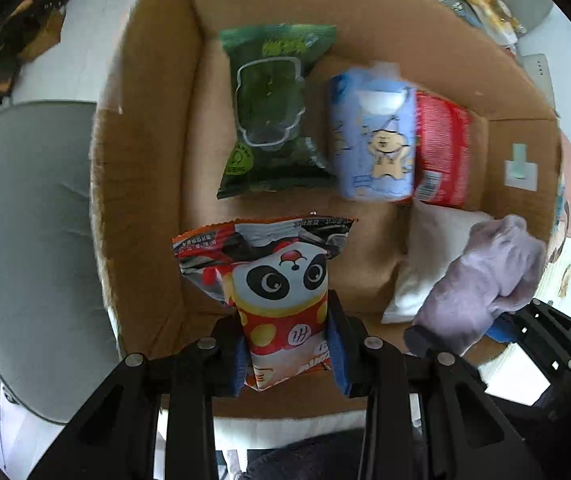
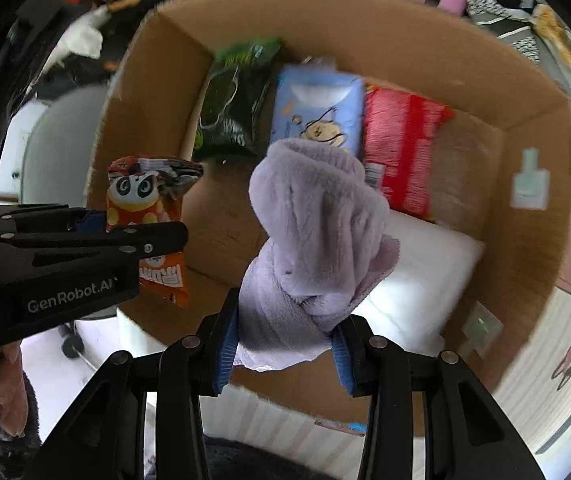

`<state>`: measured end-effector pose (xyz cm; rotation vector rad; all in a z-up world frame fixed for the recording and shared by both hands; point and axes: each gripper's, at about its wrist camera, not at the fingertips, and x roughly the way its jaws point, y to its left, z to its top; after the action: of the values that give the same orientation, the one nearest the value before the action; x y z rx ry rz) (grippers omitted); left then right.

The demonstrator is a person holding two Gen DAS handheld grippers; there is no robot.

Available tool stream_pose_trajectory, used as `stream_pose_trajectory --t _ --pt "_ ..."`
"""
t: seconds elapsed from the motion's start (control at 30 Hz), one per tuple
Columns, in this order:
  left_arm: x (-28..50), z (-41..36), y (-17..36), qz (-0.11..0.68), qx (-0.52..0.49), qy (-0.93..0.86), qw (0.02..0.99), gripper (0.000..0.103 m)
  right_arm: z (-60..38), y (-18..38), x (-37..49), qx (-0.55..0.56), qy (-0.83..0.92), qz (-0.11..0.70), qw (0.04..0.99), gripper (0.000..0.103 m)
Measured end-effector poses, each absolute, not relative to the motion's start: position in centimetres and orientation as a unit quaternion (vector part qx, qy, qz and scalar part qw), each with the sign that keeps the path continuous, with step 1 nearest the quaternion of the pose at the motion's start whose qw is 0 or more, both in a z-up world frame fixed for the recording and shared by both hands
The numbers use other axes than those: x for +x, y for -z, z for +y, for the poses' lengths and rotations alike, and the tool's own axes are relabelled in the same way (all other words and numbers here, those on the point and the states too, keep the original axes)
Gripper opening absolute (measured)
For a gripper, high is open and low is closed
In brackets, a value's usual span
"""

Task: Organize soft objects
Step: 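Lower both items into the box and open both tools, then lift both tools and turn toward the silver-yellow sponge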

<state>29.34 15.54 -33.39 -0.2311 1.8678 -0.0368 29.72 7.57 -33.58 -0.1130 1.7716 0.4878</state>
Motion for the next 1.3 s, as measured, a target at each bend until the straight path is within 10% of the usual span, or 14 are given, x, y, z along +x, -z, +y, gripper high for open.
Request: stream_pose_trajectory --t 0.23,0.37,0.5,0.7,0.9,1.3 --pt "29.5 15.3 35.6 0.818 -0.099 0.023 0.567 0.031 9.3 35.4 30.3 -0.086 -0.207 0.778 0.587 0.046" --pt "29.2 15.7 35.6 0.820 -0.122 0.017 0.558 0.037 9.1 35.0 30.3 -0.071 -0.213 0.781 0.583 0.081" --pt "28.8 15.6 34.0 0.804 -0.104 0.010 0.585 0.058 8.0 34.0 30.6 -0.078 -0.195 0.776 0.594 0.083" --pt "27.1 15.7 30.5 0.775 -0.086 -0.005 0.625 0.060 5.3 31.6 28.6 -0.071 -0.165 0.764 0.620 0.103" --pt "24.8 15.0 26.9 0.731 -0.066 -0.022 0.679 0.095 2.3 28.4 26.3 -0.059 -0.120 0.735 0.665 0.103" --pt "19.7 13.1 21.0 0.659 -0.064 -0.052 0.748 0.099 -1.7 22.5 21.7 -0.019 -0.078 0.672 0.736 0.103"
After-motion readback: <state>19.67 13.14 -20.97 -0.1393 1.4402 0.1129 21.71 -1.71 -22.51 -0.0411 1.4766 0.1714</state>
